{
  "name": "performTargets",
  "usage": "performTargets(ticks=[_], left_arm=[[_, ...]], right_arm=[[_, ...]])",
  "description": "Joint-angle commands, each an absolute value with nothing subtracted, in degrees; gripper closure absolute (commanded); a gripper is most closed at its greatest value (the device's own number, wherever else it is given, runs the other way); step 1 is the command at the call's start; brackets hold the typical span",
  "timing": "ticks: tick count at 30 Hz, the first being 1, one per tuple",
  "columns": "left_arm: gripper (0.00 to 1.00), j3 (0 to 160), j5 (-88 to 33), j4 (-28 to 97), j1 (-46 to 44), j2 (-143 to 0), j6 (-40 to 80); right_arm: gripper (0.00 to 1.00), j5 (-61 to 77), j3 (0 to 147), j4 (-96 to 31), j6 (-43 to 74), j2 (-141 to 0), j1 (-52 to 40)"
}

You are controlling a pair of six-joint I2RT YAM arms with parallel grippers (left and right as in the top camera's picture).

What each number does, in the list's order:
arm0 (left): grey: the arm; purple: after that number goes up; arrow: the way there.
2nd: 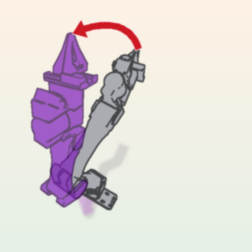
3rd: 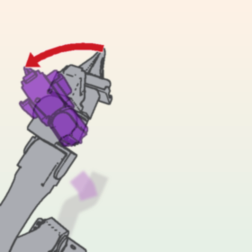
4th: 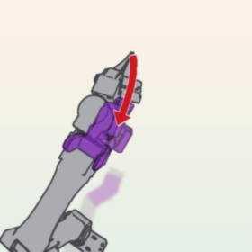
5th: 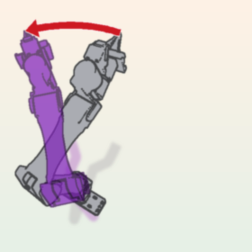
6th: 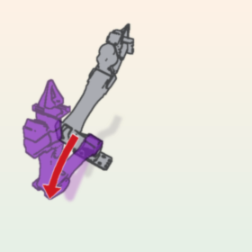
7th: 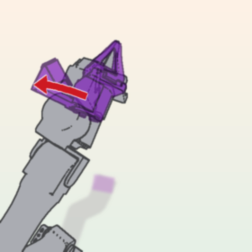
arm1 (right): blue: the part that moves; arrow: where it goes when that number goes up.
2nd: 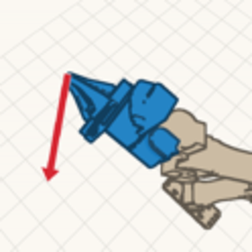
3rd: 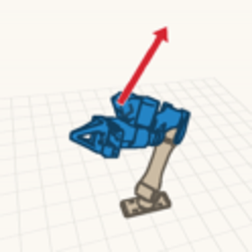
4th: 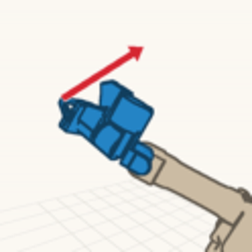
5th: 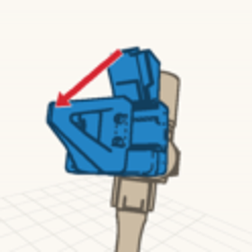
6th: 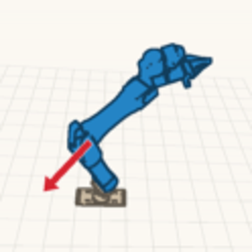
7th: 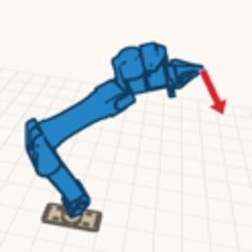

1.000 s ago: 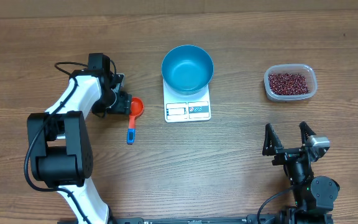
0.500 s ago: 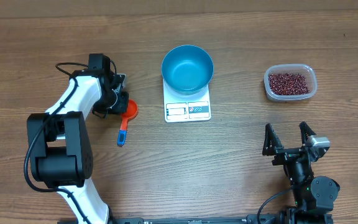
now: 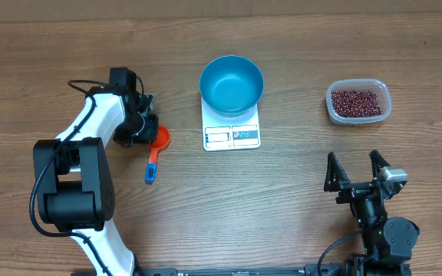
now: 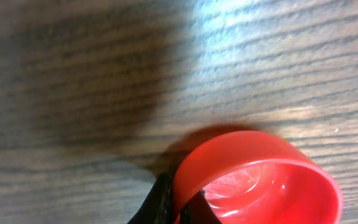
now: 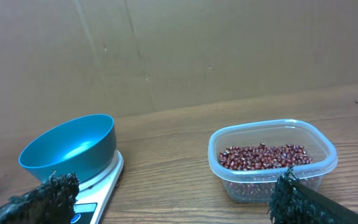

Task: Scoop item into bowl and weigh 150g on scale
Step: 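Lift the red scoop with the left gripper toward the scale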

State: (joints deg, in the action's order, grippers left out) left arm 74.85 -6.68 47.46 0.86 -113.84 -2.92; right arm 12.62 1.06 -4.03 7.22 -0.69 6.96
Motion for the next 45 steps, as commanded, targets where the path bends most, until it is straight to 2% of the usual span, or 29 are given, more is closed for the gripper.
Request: performTargets(ticks=[1,12,20,23,27,45], left_arm=[[0.96,76.8,-5.4,49.4,1.1,-111.7,2.8],[0.96,81.2,-5.4,53.6,1.1,-100.6,16.9],[0.96,81.2,-2.3,59.6,1.1,-90.4,46.7],[0.95,81.2,-1.4,62.5,1.1,-89.7,53.4],[0.96,81.2,-1.4,64.8,1.1,-89.7,56.9],[0.96,81.2,-1.5,70.5,1.1,-89.7,57.0]], right_arm=[[0.00,12.1,0.4,-3.7,7.1,-0.2,6.6],[0.00,12.1,0.4,-3.7,7.1,-0.2,6.6],[0.00,12.1,0.4,-3.7,7.1,-0.2,6.6],[0.00,12.1,0.4,-3.7,7.1,-0.2,6.6],[0.00,12.1,0.4,-3.7,7.1,-0.2,6.6],[0.00,12.1,0.4,-3.7,7.3,-0.2,6.6]])
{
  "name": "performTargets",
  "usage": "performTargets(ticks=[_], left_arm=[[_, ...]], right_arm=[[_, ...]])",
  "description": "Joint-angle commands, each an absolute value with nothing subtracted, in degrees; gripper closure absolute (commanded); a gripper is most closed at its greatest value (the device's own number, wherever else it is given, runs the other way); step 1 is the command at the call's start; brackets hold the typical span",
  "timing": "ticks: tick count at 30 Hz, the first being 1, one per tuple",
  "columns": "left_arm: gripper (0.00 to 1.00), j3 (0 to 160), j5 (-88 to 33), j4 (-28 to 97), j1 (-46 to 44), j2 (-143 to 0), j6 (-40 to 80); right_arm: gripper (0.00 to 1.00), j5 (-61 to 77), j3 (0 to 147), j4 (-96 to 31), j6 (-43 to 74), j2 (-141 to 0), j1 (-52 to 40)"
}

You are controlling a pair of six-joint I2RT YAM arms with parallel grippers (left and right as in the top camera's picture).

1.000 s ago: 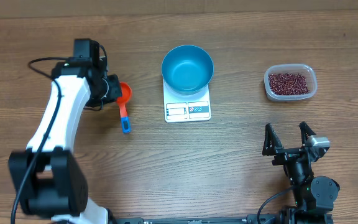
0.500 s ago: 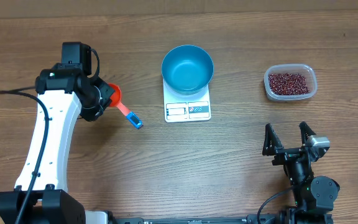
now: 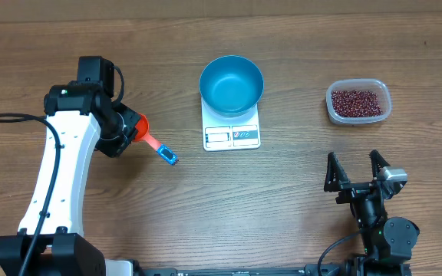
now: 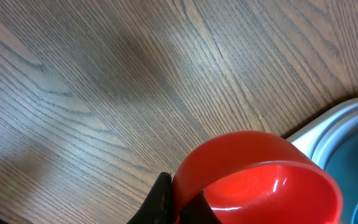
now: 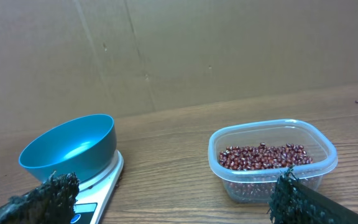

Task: Scoop item into bowl and weigh 150g on scale
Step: 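Lift the red scoop with the left gripper toward the scale, then move the right gripper toward the scoop's blue handle near the bowl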

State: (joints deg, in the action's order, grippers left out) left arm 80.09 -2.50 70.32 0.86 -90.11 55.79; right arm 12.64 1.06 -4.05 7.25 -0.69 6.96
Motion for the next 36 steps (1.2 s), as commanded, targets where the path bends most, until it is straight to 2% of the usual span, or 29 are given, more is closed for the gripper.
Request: performTargets(ticks=[1,7,12,19,26,36], left_arm=[[0.96,81.2,-1.5,70.5,1.1,-89.7,57.0],[0.96,81.2,-1.5,70.0,1.1,-89.7,57.1],[0.96,81.2,-1.5,68.1,1.1,-89.7,57.1],[0.96,81.2,-1.5,65.7,1.0,-89.7,59.4],[0.96,81.2,-1.6,64.6,-0.4,-89.7,59.4],[0.96,81.2,-3.0,64.1,-1.1,-89.7,67.5]], right_arm=[[0.00,12.2,0.4,-3.7,7.3,-0.2,6.6],[0.00,13.0,0.4,-3.7,7.6,-0.2,6.5],[0.00,13.2,0.4,-3.7,13.8,-0.2,6.5],[0.00,18.5,2.5,-4.4,16.8,-0.2,6.5],[0.00,17.5,10.3,-16.1,16.7,-1.3,6.5],[0.00,19.3,20.6,-20.8,16.0,-17.0,6.5]])
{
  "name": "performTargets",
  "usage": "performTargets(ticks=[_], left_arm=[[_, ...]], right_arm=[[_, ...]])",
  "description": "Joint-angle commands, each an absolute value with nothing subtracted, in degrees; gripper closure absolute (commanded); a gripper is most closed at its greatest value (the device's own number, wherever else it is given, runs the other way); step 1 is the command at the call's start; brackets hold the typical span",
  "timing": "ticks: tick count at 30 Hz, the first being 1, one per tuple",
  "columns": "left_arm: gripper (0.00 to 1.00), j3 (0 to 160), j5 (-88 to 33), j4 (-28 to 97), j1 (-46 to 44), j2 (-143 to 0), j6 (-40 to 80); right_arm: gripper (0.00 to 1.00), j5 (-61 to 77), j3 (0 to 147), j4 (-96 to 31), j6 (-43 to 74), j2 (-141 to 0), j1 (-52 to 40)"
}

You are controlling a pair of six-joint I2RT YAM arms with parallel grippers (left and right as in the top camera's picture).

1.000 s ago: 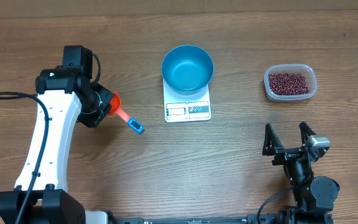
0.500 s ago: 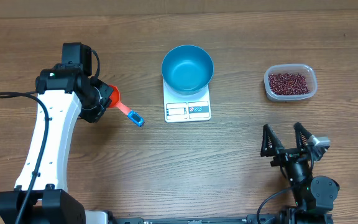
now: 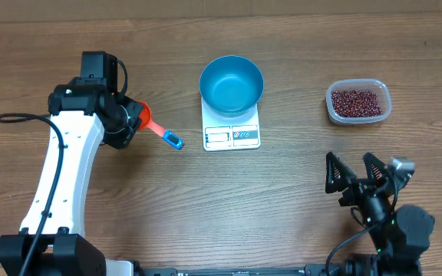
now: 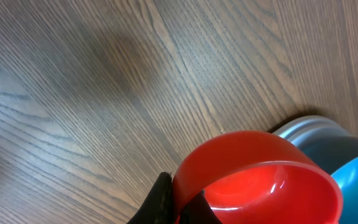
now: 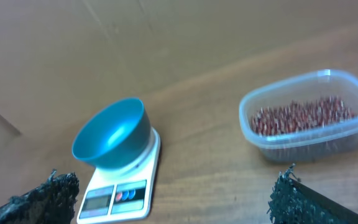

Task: Scoop item into bowl and weigh 150g on scale
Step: 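Move the right gripper toward the scoop's blue handle near the bowl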

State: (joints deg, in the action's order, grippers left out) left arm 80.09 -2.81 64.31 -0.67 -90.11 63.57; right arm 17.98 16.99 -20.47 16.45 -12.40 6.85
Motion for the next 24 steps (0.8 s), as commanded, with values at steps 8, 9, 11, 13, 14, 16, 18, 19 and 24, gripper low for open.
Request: performTargets(ticks=[8,9,11,13,14,16,18,19,24], left_arm=[[0.96,81.2,-3.0,63.9,-1.4,-89.7,68.4],[0.96,81.2,-3.0,63.9,-1.7,-89.7,68.4],[0.96,81.2,-3.0,63.7,-2.3,-89.7,68.4],[0.96,81.2,-3.0,63.3,-2.7,-89.7,68.5],[0.96,81.2,-3.1,63.1,-2.8,-89.7,68.9],[0.96,81.2,-3.3,63.2,-2.9,-89.7,70.2],[0.96,81.2,-4.7,63.1,-2.9,-89.7,71.3],[0.96,81.2,-5.6,63.1,-3.1,-89.7,72.0],[0.96,81.2,-9.1,62.5,-3.9,-89.7,76.0]], right_arm=[[0.00,28.6,31.7,-21.5,14.6,-39.6,6.5],[0.00,31.1,33.1,-21.4,14.6,-42.6,6.5],[0.00,36.5,35.9,-21.1,14.6,-48.1,6.5],[0.00,40.8,38.5,-20.1,15.1,-52.8,6.5],[0.00,43.0,39.4,-18.5,15.5,-55.1,6.5],[0.00,46.7,40.0,-14.8,18.0,-58.7,6.5],[0.00,50.0,40.0,-12.6,23.6,-61.9,6.5],[0.00,51.4,40.0,-12.1,27.5,-63.4,6.5],[0.00,52.8,40.0,-8.3,39.5,-69.0,6.3]])
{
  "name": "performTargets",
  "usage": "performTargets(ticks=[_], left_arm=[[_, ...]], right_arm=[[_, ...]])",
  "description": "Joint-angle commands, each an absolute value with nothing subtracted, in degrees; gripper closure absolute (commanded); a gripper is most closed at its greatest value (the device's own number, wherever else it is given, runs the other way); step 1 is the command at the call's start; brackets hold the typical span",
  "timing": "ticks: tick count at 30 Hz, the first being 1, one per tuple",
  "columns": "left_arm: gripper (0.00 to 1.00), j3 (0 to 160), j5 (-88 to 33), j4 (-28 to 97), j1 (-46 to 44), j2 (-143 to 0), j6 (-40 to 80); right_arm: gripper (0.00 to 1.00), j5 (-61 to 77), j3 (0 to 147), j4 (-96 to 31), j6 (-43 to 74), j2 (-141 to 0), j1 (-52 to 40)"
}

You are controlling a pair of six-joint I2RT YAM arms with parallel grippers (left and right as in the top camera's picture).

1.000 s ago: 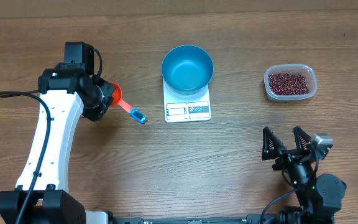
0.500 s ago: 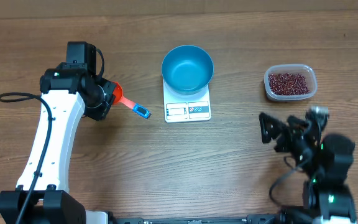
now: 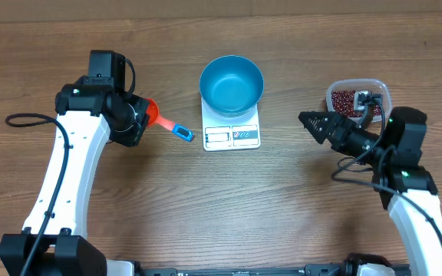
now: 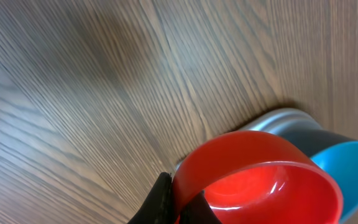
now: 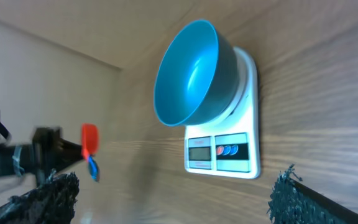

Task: Scoop item into bowl and weigh 150g on scale
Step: 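Move the right gripper toward the scoop's blue handle near the bowl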

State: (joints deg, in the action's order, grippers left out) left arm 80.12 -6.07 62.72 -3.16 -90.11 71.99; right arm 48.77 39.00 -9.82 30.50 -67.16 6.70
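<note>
A red scoop (image 3: 153,113) with a blue handle tip hangs left of the white scale (image 3: 232,136). My left gripper (image 3: 140,116) is shut on the rim of its cup. The left wrist view shows the empty red cup (image 4: 260,180) pinched between my dark fingers (image 4: 162,200), with the scale's edge and bowl behind. The blue bowl (image 3: 232,84) stands empty on the scale. My right gripper (image 3: 318,125) is open, pointing left at the scale, holding nothing. The right wrist view shows the bowl (image 5: 188,71), the scale (image 5: 229,149) and the scoop (image 5: 89,140).
A clear plastic container of red beans (image 3: 347,98) sits at the back right, partly covered by my right arm. A cardboard wall runs along the table's far edge. Bare wooden table lies in front of the scale.
My right arm has left the table's front edge and now reaches beside the bean container, its gripper open and pointing left at the scale. My left gripper has carried the scoop slightly nearer the scale.
My left gripper was first shut on the scoop's cup, which lay on the table left of the scale. Then it held the scoop raised further left, then closer to the scale. My right arm stayed at the front edge, began to tilt, and is now by the beans.
</note>
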Motion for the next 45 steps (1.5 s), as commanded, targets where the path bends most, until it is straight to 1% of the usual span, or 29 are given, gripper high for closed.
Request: performTargets(ticks=[1,4,9,15,20,24,31,37,40,41,43,45], left_arm=[[0.96,81.2,-9.7,62.3,-4.1,-89.7,77.0],[0.96,81.2,-12.1,62.1,-4.2,-89.7,80.0],[0.96,81.2,-17.4,60.4,-4.2,-89.7,84.4],[0.96,81.2,-22.5,55.8,-4.7,-89.7,86.4],[0.96,81.2,-23.0,55.4,-6.5,-89.7,86.5],[0.96,81.2,-23.0,55.0,-10.1,-89.7,90.0],[0.95,81.2,-22.5,51.2,-15.8,-89.7,92.5],[0.96,81.2,-16.9,48.4,-21.0,-89.7,95.9],[0.95,81.2,-16.5,47.2,-22.6,-89.7,96.1],[0.96,81.2,-16.4,46.8,-23.0,-89.7,96.3],[0.95,81.2,-16.0,46.2,-23.9,-89.7,97.3],[0.95,81.2,-15.2,46.2,-24.5,-89.7,99.4]], right_arm=[[0.00,53.9,40.0,-7.3,39.5,-69.8,6.2],[0.00,58.7,40.0,-2.9,40.1,-71.7,4.9],[0.00,58.6,40.0,5.1,44.9,-72.3,0.1],[0.00,49.6,40.0,11.0,51.1,-72.3,-7.4],[0.00,46.7,40.0,15.4,50.9,-72.3,-12.0],[0.00,43.4,40.0,16.0,50.8,-72.3,-14.8],[0.00,42.0,40.0,16.0,50.8,-72.4,-15.7],[0.00,42.0,40.0,15.8,50.5,-72.5,-15.7],[0.00,42.0,40.0,15.8,50.5,-72.5,-15.7],[0.00,42.0,40.0,15.8,50.5,-72.5,-15.7],[0.06,42.0,40.0,15.8,50.6,-72.5,-15.7],[0.08,42.0,40.0,15.8,50.6,-72.5,-15.7]])
